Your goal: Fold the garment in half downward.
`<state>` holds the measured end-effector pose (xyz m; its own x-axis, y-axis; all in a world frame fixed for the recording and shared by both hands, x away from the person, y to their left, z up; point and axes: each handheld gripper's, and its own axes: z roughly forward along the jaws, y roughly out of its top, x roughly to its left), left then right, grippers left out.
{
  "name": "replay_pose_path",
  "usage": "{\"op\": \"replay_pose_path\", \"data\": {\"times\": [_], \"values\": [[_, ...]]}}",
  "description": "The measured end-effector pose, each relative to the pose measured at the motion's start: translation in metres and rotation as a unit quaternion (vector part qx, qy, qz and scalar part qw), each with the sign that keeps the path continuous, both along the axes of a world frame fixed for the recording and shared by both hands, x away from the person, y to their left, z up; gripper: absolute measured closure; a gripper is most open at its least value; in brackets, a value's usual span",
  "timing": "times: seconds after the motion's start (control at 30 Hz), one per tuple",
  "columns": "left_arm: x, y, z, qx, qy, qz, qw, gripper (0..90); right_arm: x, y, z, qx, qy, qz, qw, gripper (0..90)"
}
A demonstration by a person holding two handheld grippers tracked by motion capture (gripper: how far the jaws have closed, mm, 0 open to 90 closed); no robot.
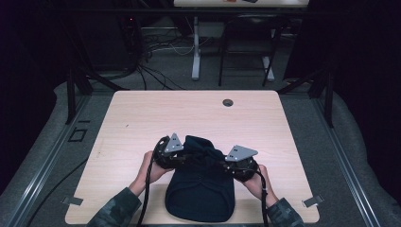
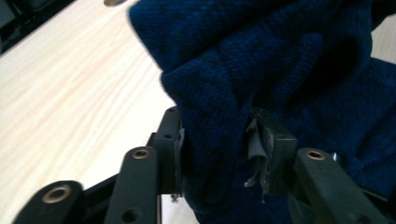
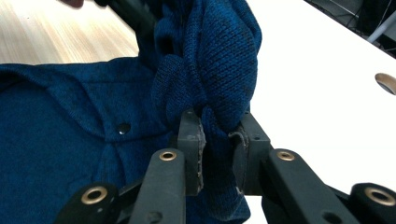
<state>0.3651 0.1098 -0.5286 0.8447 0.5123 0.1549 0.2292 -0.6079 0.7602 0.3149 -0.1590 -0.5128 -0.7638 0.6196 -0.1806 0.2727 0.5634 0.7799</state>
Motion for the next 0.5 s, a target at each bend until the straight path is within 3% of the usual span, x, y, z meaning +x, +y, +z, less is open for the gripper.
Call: {"op": "replay_pose_path", "data": {"times": [0.2,0.27,0.5], "values": [[-0.004,0.004,-0.011,-0.010,0.010,0.004,0.9999,64.4,-0.001,0.007,0.003,-0.008,-0.007,0.000,0.9999,75.1],[-0.005,0.006,-0.011,-0.015,0.014,0.003,0.9998,66.3,-0.001,0.007,0.002,-0.002,0.013,0.005,0.9999,74.9],[-0.012,0.010,-0.014,-0.017,0.029,-0.007,0.9994,62.2,-0.003,0.002,0.001,0.003,0.034,0.006,0.9994,74.4]]}}
